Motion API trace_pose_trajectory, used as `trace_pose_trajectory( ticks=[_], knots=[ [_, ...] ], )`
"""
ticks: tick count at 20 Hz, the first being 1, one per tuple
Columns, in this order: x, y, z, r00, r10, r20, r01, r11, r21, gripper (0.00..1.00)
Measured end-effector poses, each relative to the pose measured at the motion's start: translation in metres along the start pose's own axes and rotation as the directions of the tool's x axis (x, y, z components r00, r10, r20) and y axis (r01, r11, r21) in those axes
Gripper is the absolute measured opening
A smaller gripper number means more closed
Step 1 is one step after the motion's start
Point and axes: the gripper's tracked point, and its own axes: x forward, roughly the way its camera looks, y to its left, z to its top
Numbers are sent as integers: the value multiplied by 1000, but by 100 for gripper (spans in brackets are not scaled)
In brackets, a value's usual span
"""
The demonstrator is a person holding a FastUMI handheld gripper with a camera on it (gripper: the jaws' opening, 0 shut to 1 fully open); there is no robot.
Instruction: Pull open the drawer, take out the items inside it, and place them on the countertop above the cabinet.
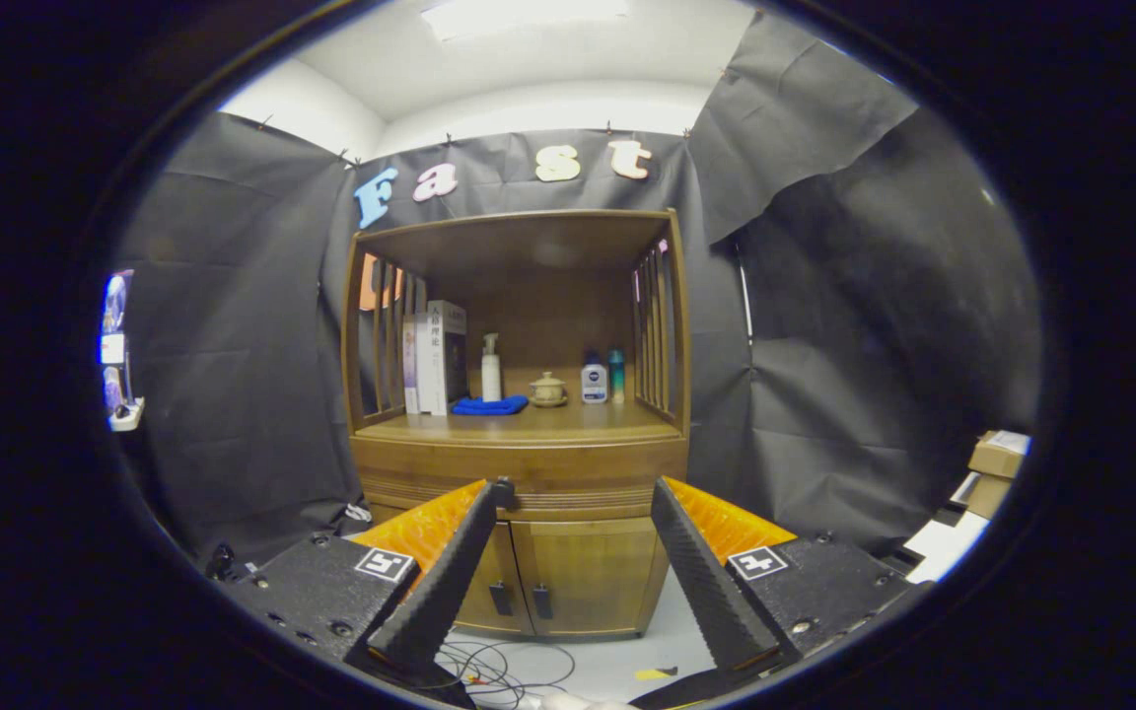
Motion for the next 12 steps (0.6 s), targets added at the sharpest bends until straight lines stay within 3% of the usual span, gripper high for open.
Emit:
trace_pose_trajectory(
  ticks=[5,12],
  knots=[
    [31,16,9,1000,-4,15,4,1000,-24,100],
    [138,65,-9,1000,26,-8,-26,1000,-4,100]
  ],
)
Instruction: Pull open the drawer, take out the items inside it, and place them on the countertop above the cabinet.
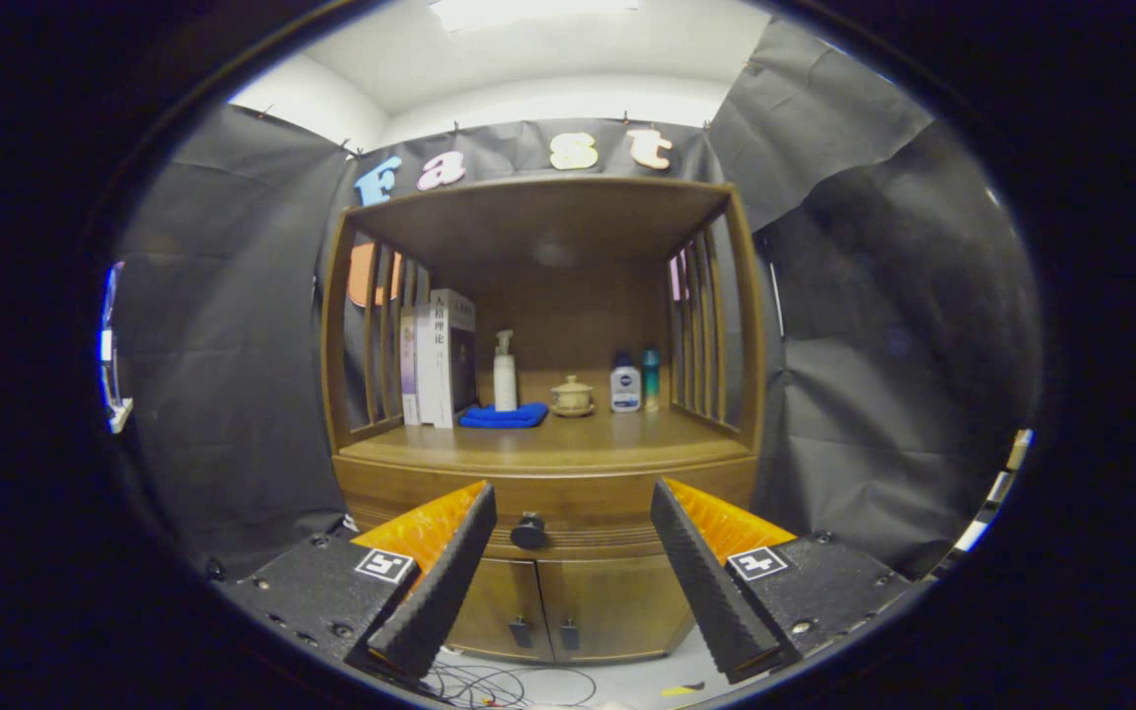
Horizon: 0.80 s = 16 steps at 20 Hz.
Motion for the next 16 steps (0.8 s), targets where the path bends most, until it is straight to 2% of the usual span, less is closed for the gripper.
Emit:
trace_pose_trajectory(
  ticks=[8,10,13,16],
  knots=[
    [111,19,-75,993,-15,-114,13,1000,-21,96],
    [127,21,-90,989,-22,-144,18,999,-27,89],
    [142,25,-106,985,-21,-172,18,1000,-18,83],
    [147,29,-116,981,-15,-196,13,1000,-13,70]
  ],
)
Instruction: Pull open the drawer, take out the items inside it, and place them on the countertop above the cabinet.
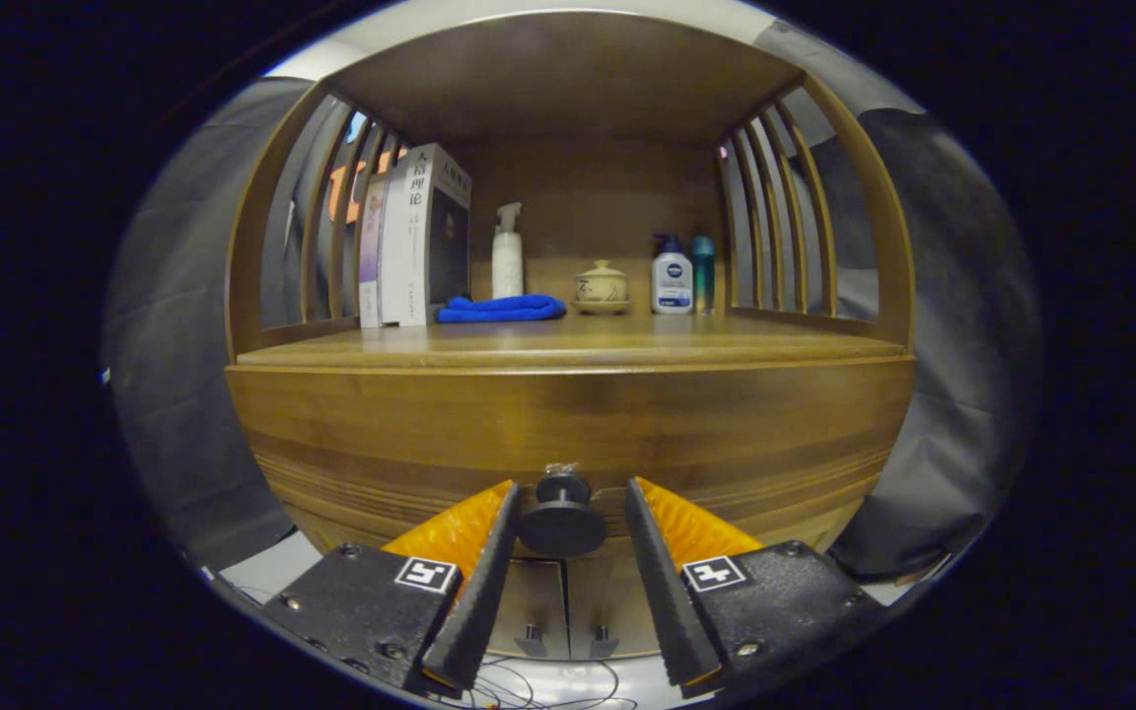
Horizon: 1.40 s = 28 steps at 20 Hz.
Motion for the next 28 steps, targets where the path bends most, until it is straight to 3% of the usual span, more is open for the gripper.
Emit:
trace_pose_trajectory(
  ticks=[6,12,22,28],
  knots=[
    [6,4,-1,1000,1,10,-2,1000,16,47],
    [6,4,-2,1000,19,-16,-19,999,35,39],
    [-14,6,-6,999,9,-37,-9,1000,8,33],
    [-50,4,-15,999,13,-38,-13,1000,4,33]
  ],
)
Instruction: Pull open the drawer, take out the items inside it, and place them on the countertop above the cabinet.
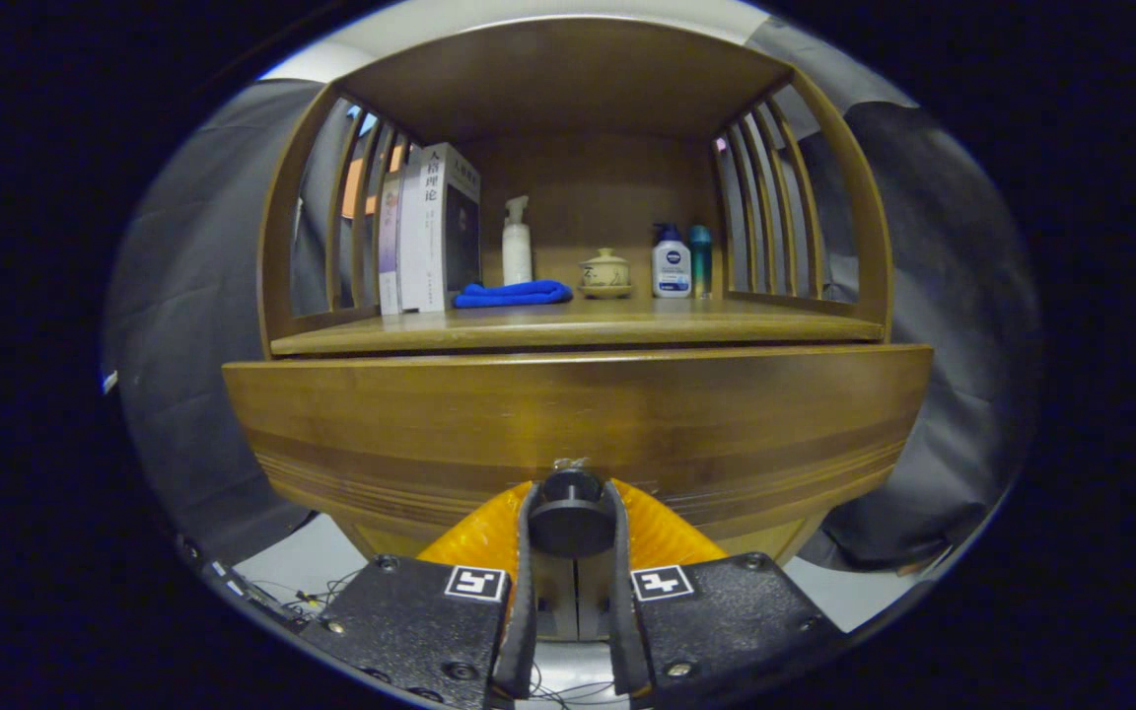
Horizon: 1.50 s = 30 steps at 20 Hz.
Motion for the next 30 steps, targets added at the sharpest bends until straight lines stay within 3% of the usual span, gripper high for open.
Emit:
trace_pose_trajectory(
  ticks=[11,30],
  knots=[
    [-61,5,-17,1000,4,-2,-4,1000,8,33],
    [-128,11,-44,999,26,-23,-26,999,21,33]
  ],
)
